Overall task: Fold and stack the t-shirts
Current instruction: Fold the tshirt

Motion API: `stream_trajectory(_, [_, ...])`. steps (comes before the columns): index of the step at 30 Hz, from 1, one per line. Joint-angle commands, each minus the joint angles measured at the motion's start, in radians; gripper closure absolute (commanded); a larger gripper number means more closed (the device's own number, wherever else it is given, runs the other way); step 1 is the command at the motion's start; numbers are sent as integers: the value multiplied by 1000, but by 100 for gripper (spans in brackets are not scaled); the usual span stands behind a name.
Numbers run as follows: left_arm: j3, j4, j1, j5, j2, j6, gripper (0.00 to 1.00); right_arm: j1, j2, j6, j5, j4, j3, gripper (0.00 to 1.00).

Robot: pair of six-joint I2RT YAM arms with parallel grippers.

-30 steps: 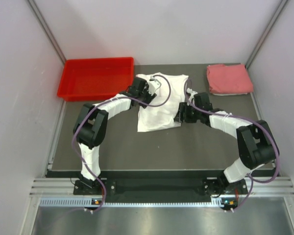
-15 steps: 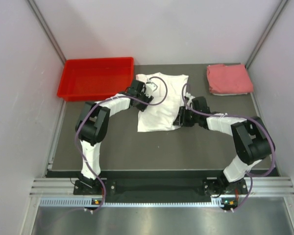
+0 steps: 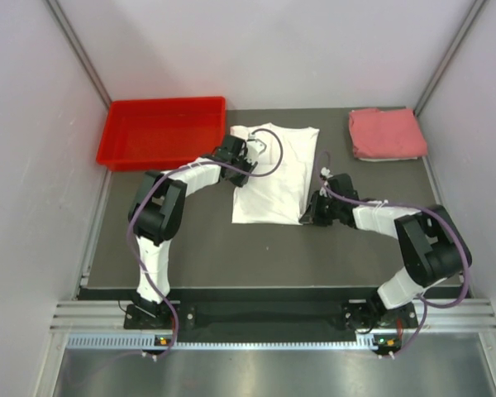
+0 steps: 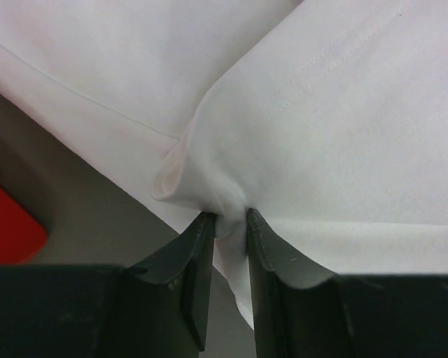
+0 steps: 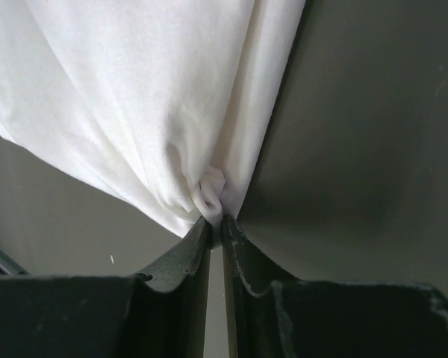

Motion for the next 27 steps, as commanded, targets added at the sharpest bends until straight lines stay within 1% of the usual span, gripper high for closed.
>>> stream_trajectory(1, [25, -17, 4, -32, 12, 8, 71, -6, -52, 1, 11, -137, -37, 87])
stream_trajectory(2, [22, -15, 4, -31, 5, 12, 71, -11, -63, 0, 20, -138, -60, 87])
stream_trajectory(4, [17, -23, 4, -17, -17, 18, 66, -19, -60, 0, 5, -132, -72, 80])
stream_trajectory(5, [16, -35, 4, -3, -30, 16, 63, -22, -64, 1, -18, -132, -76, 77])
stream_trajectory(6, [8, -44, 4, 18, -45, 22, 56, -22, -73, 3, -23, -132, -71, 70])
stream_trajectory(8, [-3, -81, 2, 95, -100, 42, 49, -28, -112, -8, -18, -162, -47, 64])
stream_trajectory(9, [-12, -93, 2, 115, -120, 51, 46, -43, -123, -17, -12, -179, -33, 59])
stream_trajectory(10, [-17, -109, 2, 155, -155, 59, 43, -52, -132, -26, -6, -195, -17, 58])
stream_trajectory(13, [-35, -156, 2, 195, -226, 102, 41, -95, -130, -57, -6, -227, 56, 56])
stream_trajectory(16, [-92, -182, 2, 221, -295, 157, 41, -117, -81, -72, 16, -209, 159, 56])
stream_trajectory(18, [-160, -221, -7, 255, -346, 226, 42, -123, -8, -82, 26, -184, 257, 54])
stream_trajectory(19, [-188, -231, -31, 250, -360, 245, 43, -121, 24, -85, 31, -172, 294, 54])
stream_trajectory(20, [-222, -235, -51, 226, -376, 286, 44, -123, 93, -86, 42, -166, 365, 54])
stream_trajectory(21, [-291, -233, -71, 209, -393, 307, 44, -123, 126, -91, 37, -161, 403, 54])
stream_trajectory(23, [-363, -193, -133, 161, -442, 359, 45, -123, 220, -94, 48, -152, 494, 54])
stream_trajectory(24, [-426, -175, -151, 125, -473, 375, 44, -123, 251, -98, 52, -154, 522, 54])
stream_trajectory(25, [-452, -140, -182, 111, -485, 386, 44, -124, 305, -106, 84, -164, 573, 54])
stream_trajectory(27, [-509, -109, -210, 53, -504, 412, 43, -129, 348, -109, 103, -173, 610, 54])
